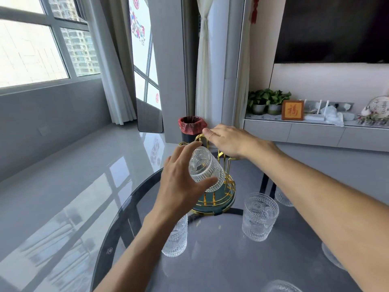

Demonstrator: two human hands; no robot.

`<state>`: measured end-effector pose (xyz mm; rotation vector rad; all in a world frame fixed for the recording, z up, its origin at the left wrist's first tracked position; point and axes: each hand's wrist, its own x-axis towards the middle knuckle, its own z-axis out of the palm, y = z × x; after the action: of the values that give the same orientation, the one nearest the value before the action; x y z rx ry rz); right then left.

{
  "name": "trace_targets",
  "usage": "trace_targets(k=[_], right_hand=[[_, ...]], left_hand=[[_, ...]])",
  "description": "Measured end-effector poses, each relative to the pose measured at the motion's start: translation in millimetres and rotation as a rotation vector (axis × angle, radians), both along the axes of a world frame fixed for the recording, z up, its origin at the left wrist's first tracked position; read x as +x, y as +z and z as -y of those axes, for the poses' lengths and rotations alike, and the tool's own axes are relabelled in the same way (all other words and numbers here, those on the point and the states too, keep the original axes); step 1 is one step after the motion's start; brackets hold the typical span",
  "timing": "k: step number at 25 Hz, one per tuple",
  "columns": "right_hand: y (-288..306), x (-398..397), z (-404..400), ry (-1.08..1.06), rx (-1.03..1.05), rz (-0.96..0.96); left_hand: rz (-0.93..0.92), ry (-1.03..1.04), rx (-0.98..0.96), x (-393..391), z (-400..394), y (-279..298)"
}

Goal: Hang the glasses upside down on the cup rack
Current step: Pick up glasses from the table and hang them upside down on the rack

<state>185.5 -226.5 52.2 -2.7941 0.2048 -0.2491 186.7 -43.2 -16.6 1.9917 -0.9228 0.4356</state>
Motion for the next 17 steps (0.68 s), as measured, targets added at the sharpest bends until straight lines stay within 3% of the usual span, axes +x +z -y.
trace_targets(k=[4,10,17], right_hand=[[1,2,-5,-0.055,0.029,0.024],[-4,8,-7,-0.104,-0.032,0.049],[-18,12,-2,-0.104,0.013,0.073]], left_hand=[[0.041,0.021,0.097,2,16,-3],[0.041,-0.021,0.397,12,37,-9],[0.028,-0.016,0.427,15,33,-17]])
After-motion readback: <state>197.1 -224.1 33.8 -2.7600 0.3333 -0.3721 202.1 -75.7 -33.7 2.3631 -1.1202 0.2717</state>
